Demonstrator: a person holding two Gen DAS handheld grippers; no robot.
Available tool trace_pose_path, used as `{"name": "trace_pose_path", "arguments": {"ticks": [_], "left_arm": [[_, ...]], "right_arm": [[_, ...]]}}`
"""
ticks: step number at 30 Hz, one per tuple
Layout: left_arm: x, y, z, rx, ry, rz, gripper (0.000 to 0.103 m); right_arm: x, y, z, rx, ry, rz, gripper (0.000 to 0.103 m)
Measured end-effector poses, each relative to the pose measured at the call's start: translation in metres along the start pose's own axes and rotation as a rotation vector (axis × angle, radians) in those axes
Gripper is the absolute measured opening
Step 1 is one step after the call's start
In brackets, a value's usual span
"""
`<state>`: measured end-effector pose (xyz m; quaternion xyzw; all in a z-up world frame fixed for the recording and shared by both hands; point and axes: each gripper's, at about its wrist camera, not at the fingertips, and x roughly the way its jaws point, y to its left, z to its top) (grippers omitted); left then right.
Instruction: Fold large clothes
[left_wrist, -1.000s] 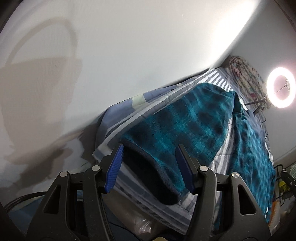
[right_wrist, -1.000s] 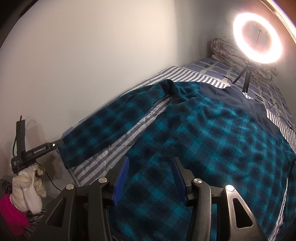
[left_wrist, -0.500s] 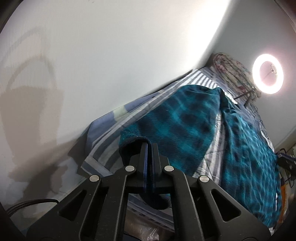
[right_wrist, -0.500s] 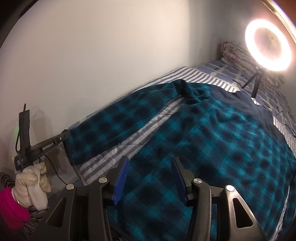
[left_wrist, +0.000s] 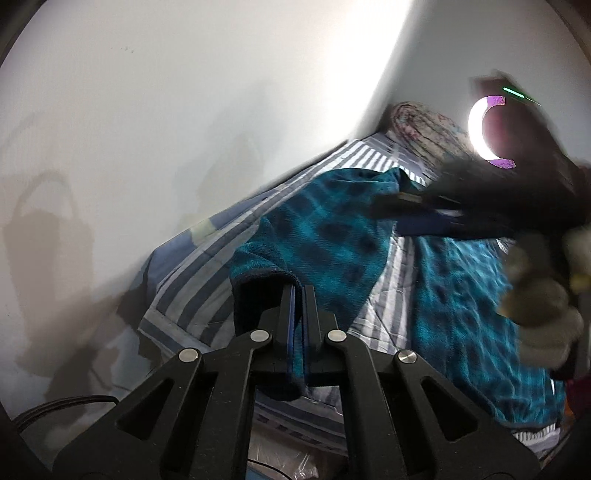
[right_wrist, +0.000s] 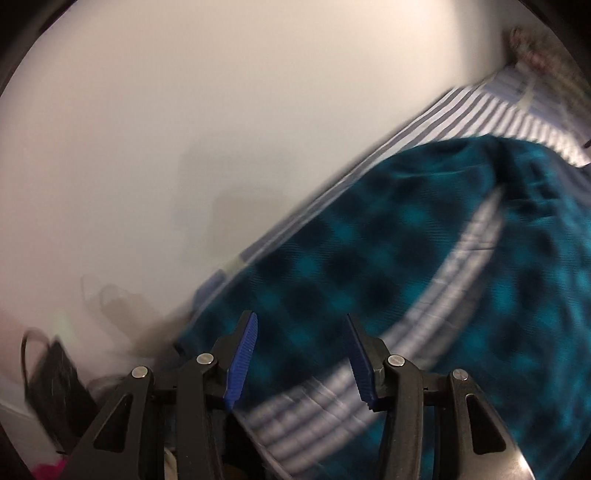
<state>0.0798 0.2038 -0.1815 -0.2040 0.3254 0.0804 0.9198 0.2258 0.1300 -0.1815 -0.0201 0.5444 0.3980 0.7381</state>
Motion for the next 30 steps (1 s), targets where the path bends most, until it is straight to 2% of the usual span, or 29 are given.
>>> {"name": "trace_pose_path", "arguments": {"ticks": [4, 11, 15, 16, 17, 18, 20, 22, 23, 24, 25, 26, 27, 30], "left_arm": [[-0.002, -0.003, -0.001, 0.020, -0.001, -0.011, 0.000], [-0.005, 0.001, -0.001, 0.018, -0.006, -0.018, 0.000], [-0.011, -0.001, 0.000, 0.029, -0.014, -0.029, 0.000], [-0.014, -0.003, -0.001, 0.039, -0.019, -0.026, 0.000], [-0.016, -0.004, -0.001, 0.047, -0.022, -0.025, 0.000], [-0.018, -0.005, -0.001, 0.056, -0.020, -0.026, 0.000], [-0.024, -0.006, -0.001, 0.055, -0.014, -0.035, 0.001], [-0.034, -0.005, -0.001, 0.053, -0.020, -0.035, 0.001], [-0.037, -0.005, -0.001, 0.055, -0.024, -0.030, 0.003], [-0.040, -0.006, -0.001, 0.061, -0.029, -0.016, 0.019], [-0.042, -0.006, -0.001, 0.068, -0.039, -0.009, 0.048], [-0.045, -0.008, -0.001, 0.077, -0.058, 0.003, 0.060], [-0.047, -0.007, -0.001, 0.082, -0.077, 0.021, 0.066], [-0.039, -0.005, 0.005, 0.096, -0.066, 0.038, 0.066]], "right_arm": [[0.049, 0.016, 0.018, 0.055, 0.126, 0.056, 0.051], [0.092, 0.043, 0.030, 0.044, 0.228, -0.045, 0.051], [0.109, 0.051, 0.036, 0.060, 0.249, -0.061, 0.051], [0.111, 0.053, 0.037, 0.062, 0.253, -0.070, 0.048], [0.112, 0.054, 0.036, 0.063, 0.256, -0.080, 0.036], [0.113, 0.055, 0.035, 0.064, 0.256, -0.090, 0.032], [0.112, 0.054, 0.035, 0.075, 0.247, -0.097, 0.014], [0.106, 0.050, 0.032, 0.099, 0.241, -0.075, 0.006], [0.103, 0.048, 0.031, 0.103, 0.233, -0.074, 0.005], [0.100, 0.047, 0.031, 0.106, 0.224, -0.073, 0.004], [0.095, 0.046, 0.030, 0.110, 0.217, -0.069, 0.003], [0.092, 0.045, 0.029, 0.113, 0.212, -0.065, 0.002], [0.088, 0.045, 0.027, 0.116, 0.203, -0.059, 0.002], [0.076, 0.046, 0.021, 0.115, 0.185, -0.050, 0.001]]}}
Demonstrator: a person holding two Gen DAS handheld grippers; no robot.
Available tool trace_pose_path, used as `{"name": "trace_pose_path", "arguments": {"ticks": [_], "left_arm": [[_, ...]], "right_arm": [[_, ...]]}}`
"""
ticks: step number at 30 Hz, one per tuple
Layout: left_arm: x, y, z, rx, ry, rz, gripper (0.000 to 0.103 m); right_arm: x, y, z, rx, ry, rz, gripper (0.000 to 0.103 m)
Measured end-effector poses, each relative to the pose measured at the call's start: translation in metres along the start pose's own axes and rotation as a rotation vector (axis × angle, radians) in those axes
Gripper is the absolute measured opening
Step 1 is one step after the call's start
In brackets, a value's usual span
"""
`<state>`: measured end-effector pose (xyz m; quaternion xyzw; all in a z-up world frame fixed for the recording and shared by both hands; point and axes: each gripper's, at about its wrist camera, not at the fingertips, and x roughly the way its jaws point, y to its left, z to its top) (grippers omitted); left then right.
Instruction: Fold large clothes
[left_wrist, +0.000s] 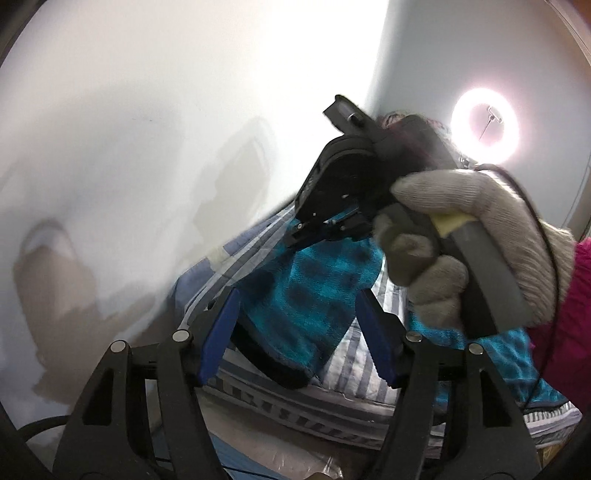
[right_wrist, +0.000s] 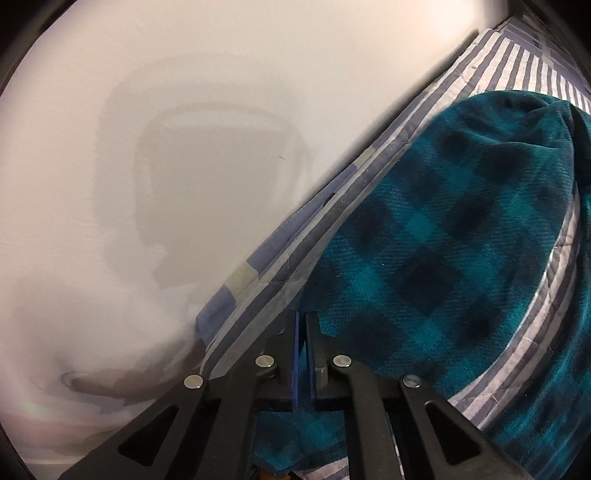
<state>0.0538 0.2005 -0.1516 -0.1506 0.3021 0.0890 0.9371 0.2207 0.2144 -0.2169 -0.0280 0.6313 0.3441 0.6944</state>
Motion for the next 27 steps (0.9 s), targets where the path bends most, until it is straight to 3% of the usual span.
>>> {"name": "trace_pose_path", "arguments": {"ticks": [12, 27], "left_arm": [[0.034, 0.017, 0.006, 0.018, 0.061, 0.037, 0.066], [0.058, 0.009, 0.009, 0.041, 0.114, -0.034, 0.066]], "right_arm": [[-0.042, -0.035, -0.012, -0.004, -0.047, 0.003, 0.000], [-0.068, -0.090, -0.037, 0.027, -0.099, 0.033, 0.000]]}}
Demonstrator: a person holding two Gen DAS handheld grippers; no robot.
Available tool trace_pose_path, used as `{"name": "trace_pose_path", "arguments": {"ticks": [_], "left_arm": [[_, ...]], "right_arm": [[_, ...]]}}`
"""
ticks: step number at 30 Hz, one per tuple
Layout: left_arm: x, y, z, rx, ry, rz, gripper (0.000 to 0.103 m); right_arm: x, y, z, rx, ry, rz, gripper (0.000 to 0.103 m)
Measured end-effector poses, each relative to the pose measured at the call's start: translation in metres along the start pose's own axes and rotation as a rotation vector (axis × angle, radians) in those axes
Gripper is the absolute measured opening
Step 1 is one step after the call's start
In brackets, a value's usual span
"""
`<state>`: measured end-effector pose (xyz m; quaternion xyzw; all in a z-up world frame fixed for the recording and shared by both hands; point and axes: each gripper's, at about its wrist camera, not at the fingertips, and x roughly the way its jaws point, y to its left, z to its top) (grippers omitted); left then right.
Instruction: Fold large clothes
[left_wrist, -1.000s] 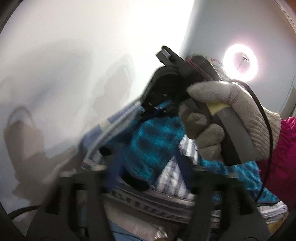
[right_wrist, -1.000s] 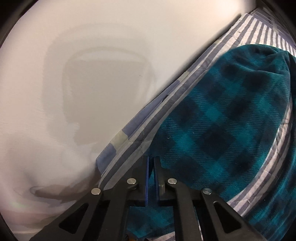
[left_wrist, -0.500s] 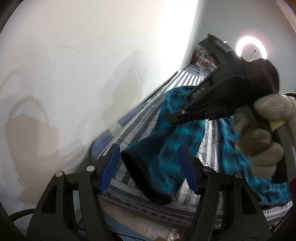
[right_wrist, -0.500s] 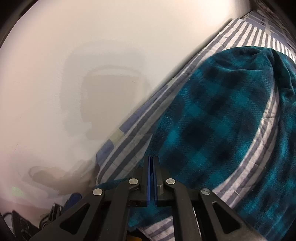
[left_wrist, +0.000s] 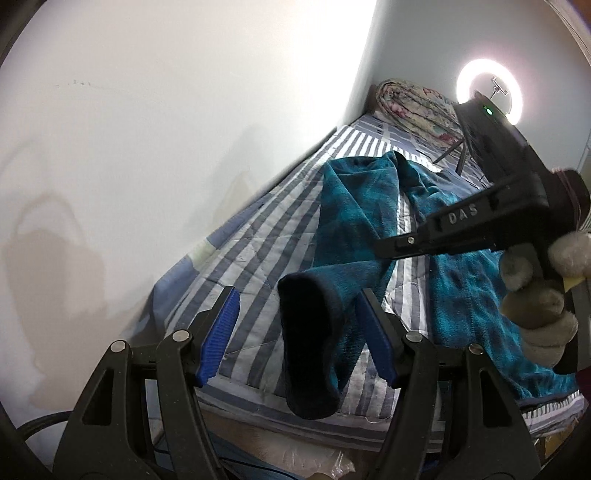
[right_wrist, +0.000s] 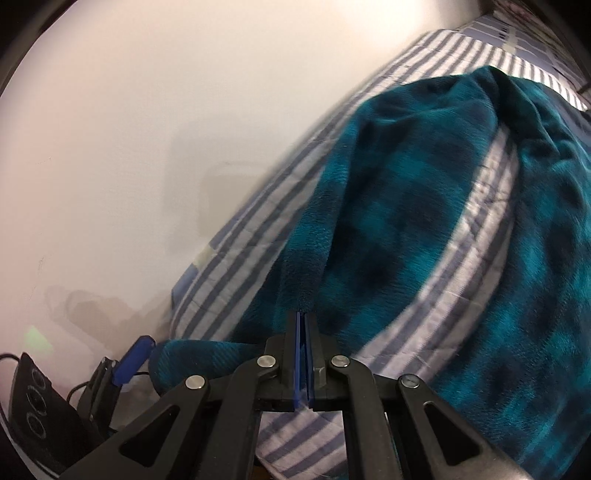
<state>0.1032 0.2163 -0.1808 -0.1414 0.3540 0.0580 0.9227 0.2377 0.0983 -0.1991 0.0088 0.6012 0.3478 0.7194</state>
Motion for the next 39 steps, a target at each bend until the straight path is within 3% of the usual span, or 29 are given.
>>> {"name": "trace_pose_path", "arguments": {"ticks": [21, 23, 25, 27, 30, 39], "left_arm": [[0.042, -0.016, 0.018, -0.013, 0.110, -0.152, 0.067], [0.041, -0.019, 0.016, 0.003, 0.110, -0.160, 0.058], [0.040, -0.023, 0.016, 0.019, 0.120, -0.167, 0.027], [0.037, -0.027, 0.015, 0.034, 0.122, -0.172, 0.011], [0.029, -0.033, 0.013, 0.058, 0.095, -0.173, 0.006], [-0.007, -0.057, 0.015, 0.121, 0.014, -0.193, 0.003]], "right_arm": [[0.010, -0.048, -0.032, 0.012, -0.037, 0.058, 0.000], [0.006, -0.052, -0.033, 0.012, -0.038, 0.059, 0.000], [0.006, -0.051, -0.032, 0.011, -0.040, 0.054, 0.000], [0.006, -0.050, -0.032, 0.014, -0.045, 0.051, 0.000], [0.001, -0.049, -0.030, 0.020, -0.053, 0.048, 0.000], [-0.019, -0.044, -0.027, 0.022, -0.084, 0.067, 0.000]]}}
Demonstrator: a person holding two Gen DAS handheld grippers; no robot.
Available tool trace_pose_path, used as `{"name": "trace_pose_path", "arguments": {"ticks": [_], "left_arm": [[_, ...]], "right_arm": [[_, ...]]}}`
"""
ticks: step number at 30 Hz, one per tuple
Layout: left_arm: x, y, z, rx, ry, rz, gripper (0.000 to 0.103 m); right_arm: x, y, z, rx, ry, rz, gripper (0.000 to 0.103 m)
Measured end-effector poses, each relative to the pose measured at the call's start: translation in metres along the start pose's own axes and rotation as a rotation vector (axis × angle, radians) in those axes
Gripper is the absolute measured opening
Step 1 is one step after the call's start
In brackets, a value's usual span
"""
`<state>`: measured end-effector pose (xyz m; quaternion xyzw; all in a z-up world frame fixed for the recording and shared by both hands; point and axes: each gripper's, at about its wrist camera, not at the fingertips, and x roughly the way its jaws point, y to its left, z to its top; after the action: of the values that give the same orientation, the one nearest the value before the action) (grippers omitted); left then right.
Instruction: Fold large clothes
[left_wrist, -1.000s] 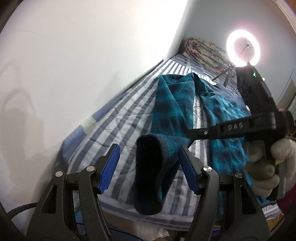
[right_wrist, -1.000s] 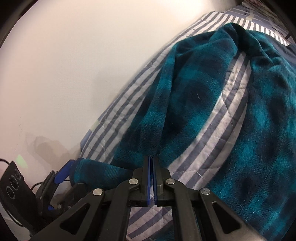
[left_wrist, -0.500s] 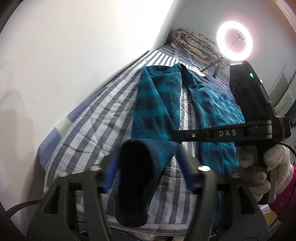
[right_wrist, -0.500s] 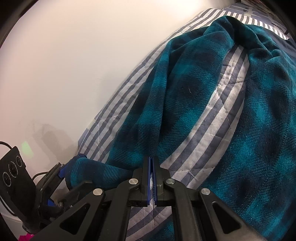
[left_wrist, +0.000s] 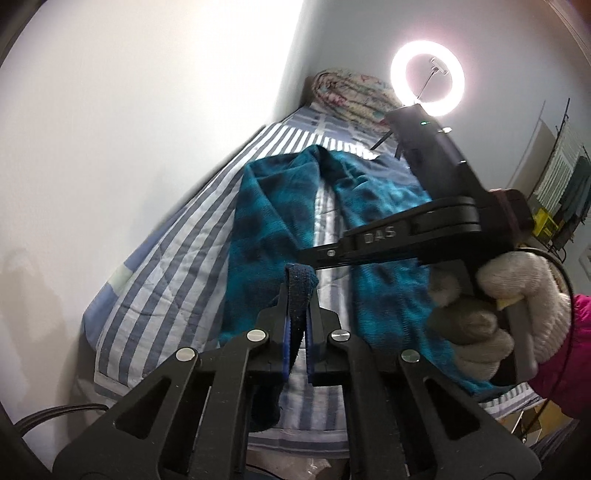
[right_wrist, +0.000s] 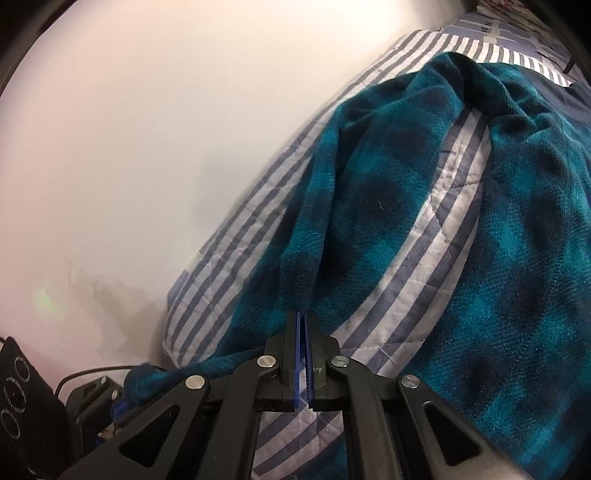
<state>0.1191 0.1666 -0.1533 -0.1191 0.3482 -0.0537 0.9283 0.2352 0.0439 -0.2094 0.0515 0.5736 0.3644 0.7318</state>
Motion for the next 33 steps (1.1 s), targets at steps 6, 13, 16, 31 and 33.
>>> {"name": "trace_pose_path", "arguments": {"ticks": [6, 13, 16, 31, 33], "left_arm": [[-0.022, -0.003, 0.007, -0.053, -0.043, -0.056, 0.003], [-0.046, -0.010, 0.018, -0.094, -0.096, -0.132, 0.003], [-0.049, -0.013, 0.021, -0.101, -0.107, -0.155, 0.003], [-0.038, -0.016, 0.020, -0.090, -0.086, -0.189, 0.003], [-0.037, -0.016, 0.020, -0.093, -0.080, -0.192, 0.003]], "right_arm": [[-0.014, 0.006, 0.001, -0.018, -0.032, 0.048, 0.012], [-0.043, -0.025, 0.035, 0.067, -0.106, 0.075, 0.055], [-0.049, -0.043, 0.066, 0.112, -0.109, 0.071, 0.055], [0.028, -0.035, 0.183, 0.084, -0.046, -0.174, 0.053], [0.037, -0.033, 0.189, 0.076, -0.033, -0.200, 0.052]]}}
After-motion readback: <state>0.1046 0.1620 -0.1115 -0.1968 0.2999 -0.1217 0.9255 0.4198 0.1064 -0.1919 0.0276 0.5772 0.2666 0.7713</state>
